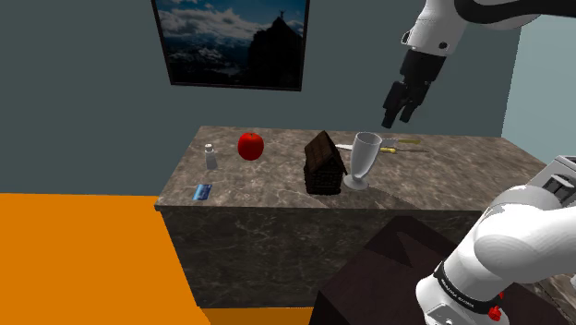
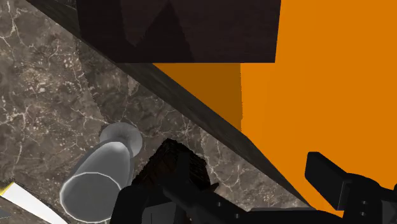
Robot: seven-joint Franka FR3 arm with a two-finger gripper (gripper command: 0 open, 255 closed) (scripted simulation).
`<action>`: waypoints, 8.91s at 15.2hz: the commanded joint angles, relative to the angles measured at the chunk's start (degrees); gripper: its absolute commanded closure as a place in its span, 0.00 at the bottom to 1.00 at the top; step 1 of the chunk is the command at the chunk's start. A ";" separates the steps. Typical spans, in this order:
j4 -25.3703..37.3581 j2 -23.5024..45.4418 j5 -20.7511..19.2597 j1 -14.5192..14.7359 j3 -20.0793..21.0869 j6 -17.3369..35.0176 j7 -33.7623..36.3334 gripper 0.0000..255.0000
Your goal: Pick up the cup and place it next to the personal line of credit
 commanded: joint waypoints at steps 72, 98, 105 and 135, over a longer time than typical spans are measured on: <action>10.28 25.25 -7.95 -5.64 -6.39 18.30 -5.94 1.00; 34.00 28.95 -7.26 -5.26 -6.05 -1.73 -6.36 1.00; 33.74 32.14 -6.34 -3.22 -2.33 1.58 -0.65 1.00; 68.21 76.83 -12.23 12.93 10.96 10.67 28.45 1.00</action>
